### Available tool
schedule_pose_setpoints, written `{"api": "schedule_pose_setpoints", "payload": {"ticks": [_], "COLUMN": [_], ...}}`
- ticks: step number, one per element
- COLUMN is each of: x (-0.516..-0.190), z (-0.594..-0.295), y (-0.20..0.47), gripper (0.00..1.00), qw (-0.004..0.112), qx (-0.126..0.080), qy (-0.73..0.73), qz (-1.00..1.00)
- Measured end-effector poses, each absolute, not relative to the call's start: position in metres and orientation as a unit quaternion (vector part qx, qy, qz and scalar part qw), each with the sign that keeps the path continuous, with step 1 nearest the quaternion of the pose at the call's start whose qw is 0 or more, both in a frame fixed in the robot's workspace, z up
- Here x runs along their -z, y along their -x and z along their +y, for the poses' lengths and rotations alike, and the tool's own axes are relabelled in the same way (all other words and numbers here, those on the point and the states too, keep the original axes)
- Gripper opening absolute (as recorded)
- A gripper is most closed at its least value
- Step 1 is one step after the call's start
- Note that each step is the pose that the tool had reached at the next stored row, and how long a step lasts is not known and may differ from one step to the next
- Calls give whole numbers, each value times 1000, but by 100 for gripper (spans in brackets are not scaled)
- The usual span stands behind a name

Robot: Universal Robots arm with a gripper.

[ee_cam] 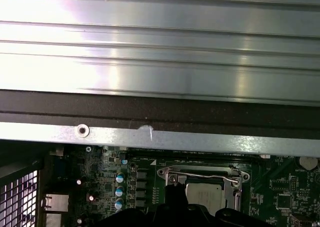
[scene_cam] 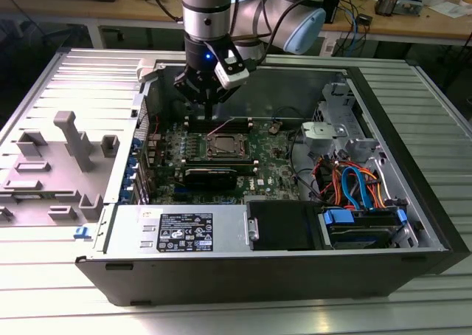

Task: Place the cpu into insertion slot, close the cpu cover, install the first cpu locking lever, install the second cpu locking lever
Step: 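Install the first cpu locking lever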

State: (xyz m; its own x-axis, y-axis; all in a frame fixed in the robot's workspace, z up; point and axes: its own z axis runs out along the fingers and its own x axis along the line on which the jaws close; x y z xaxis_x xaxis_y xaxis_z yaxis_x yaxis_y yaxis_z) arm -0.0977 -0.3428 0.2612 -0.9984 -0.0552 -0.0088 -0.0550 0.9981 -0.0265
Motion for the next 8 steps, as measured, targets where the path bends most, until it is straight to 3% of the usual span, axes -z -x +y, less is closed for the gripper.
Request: {"api": "schedule_pose_setpoints", "payload": {"ticks": [8], "x": [-260], "z": [-343], "y": [98], "gripper": [11], "qw": [5], "qx": [13], "qy": [27], "qz": [1000]}}
